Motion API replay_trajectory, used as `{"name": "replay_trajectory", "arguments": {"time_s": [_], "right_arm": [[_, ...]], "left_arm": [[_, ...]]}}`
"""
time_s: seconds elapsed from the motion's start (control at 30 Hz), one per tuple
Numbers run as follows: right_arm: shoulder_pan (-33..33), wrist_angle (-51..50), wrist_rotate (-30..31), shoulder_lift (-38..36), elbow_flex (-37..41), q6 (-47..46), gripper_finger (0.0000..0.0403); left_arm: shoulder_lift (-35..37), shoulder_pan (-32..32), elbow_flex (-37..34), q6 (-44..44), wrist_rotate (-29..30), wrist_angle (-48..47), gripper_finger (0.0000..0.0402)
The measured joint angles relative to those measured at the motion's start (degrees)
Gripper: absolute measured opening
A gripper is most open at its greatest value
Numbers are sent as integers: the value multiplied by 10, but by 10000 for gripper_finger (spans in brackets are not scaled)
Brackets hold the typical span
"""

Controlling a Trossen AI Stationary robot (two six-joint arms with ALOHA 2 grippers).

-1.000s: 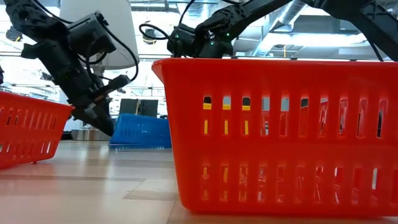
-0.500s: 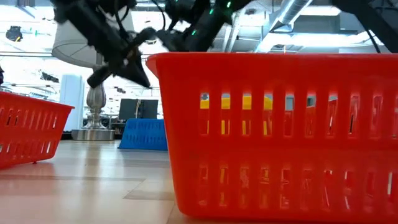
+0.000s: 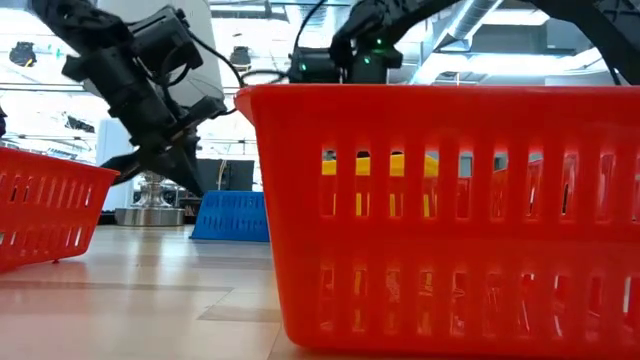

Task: Stack baskets by color
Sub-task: Stack the left blue bin on the blue bin

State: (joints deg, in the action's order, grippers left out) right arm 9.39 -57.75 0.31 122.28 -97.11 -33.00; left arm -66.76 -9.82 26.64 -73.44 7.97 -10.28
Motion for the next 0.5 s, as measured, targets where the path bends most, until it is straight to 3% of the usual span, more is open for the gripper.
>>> {"name": "replay_trajectory", "arguments": {"time_s": [0.27,0.5], "right_arm": [[-19,98,-24,0,21,-26,1],[-13,143,-21,-1,21,-41,1]], "left_arm": [[-18,0,-14,-15,-2,46,0],[-111,-13,-13,-13,-33,155,0]]}}
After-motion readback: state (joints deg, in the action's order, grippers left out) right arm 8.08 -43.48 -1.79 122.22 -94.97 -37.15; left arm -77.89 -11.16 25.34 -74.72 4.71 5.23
